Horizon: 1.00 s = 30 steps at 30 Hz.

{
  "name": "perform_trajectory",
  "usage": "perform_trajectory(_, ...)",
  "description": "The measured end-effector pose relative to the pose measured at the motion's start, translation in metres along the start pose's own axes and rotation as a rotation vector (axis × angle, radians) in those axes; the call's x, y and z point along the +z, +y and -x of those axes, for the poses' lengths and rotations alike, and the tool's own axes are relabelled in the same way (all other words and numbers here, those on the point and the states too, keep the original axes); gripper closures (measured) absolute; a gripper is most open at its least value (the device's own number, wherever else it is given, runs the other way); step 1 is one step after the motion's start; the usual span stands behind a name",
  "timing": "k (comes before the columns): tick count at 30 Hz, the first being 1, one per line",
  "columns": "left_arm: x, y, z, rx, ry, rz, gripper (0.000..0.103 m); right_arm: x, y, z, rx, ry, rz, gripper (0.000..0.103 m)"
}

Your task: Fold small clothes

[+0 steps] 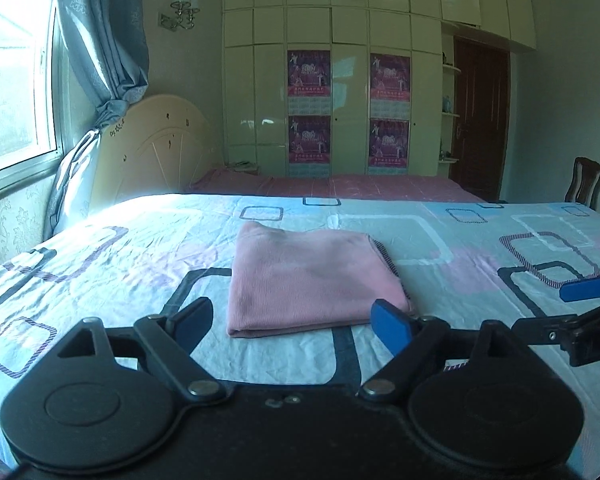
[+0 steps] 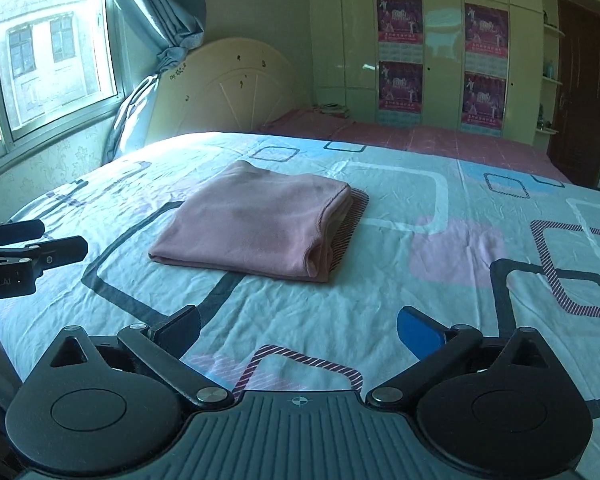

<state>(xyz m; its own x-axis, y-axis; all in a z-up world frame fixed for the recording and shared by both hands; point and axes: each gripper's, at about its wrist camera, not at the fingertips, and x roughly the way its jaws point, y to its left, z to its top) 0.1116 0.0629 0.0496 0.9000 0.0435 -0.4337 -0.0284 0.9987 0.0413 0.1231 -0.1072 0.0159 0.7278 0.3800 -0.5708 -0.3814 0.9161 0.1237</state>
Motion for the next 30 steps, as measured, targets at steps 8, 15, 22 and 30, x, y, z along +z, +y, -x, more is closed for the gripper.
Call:
perform_trajectory(8, -0.003, -0.003, 0.033, 0.078, -0.077, 0.038, 0.001, -0.011, 0.007, 0.041, -0.036, -0.048, -0.033, 0.000)
perform_trajectory(15, -0.004, -0.007, 0.040, 0.073, -0.028, 0.046, 0.001, -0.013, 0.015, 0.065, -0.081, -0.085, -0.032, 0.000)
perform_trajectory(22, -0.007, -0.014, 0.055, 0.037, -0.046, 0.012, 0.001, -0.014, 0.026, 0.075, -0.097, -0.097, -0.022, 0.000)
perform_trajectory(30, -0.006, -0.015, 0.064, 0.042, -0.065, 0.004, 0.001, -0.017, 0.039, 0.083, -0.099, -0.121, -0.007, 0.000)
